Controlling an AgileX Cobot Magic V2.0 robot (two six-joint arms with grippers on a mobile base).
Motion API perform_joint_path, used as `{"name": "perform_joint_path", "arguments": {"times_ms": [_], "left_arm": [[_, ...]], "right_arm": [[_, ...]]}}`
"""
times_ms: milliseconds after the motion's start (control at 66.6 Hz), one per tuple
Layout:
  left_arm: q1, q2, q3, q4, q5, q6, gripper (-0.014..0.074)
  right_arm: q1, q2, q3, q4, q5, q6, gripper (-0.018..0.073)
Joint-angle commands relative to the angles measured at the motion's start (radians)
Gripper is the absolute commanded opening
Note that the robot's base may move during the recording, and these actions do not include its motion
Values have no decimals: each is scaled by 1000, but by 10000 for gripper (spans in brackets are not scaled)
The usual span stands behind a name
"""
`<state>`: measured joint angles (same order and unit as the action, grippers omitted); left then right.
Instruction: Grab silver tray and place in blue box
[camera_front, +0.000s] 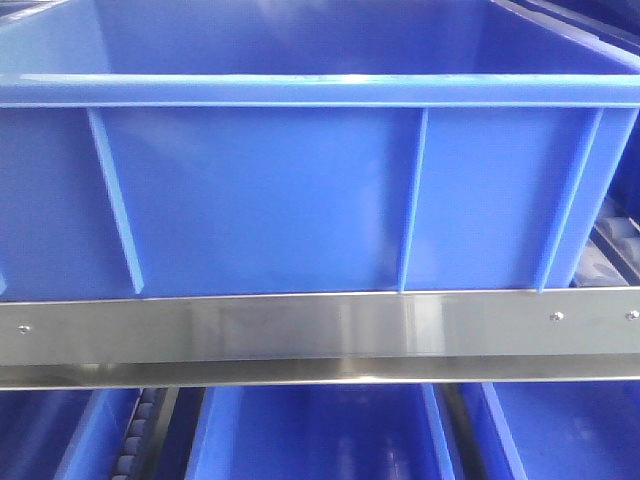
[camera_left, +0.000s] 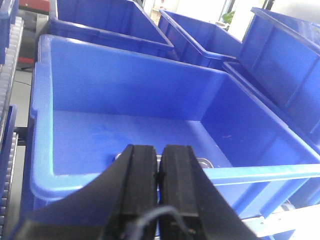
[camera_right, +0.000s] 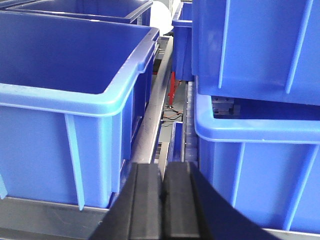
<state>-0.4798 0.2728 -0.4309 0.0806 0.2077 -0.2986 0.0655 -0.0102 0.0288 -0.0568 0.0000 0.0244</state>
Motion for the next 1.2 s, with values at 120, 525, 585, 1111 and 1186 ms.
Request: {"name": "perform_joint_path", "arguments": {"times_ms": [120,525,585,1111,1186], "left_arm": [[157,-162,158,-20,-133,152,-6],[411,-301,453,-228,-260,329,-6],[411,-301,482,-218,-313,326,-6],[411,-301,480,-105,-302,324,-6],[411,-301,480,-105,-302,324,-6]], "right_arm": [[-7,-21,-19,-2,-82,-13,54],[-7,-21,-19,-2,-79,-13,54],[-7,-21,-19,-2,-79,-13,54],[-7,-21,-19,-2,-78,-13,54],[-7,-21,-19,-2,-78,-13,54]]}}
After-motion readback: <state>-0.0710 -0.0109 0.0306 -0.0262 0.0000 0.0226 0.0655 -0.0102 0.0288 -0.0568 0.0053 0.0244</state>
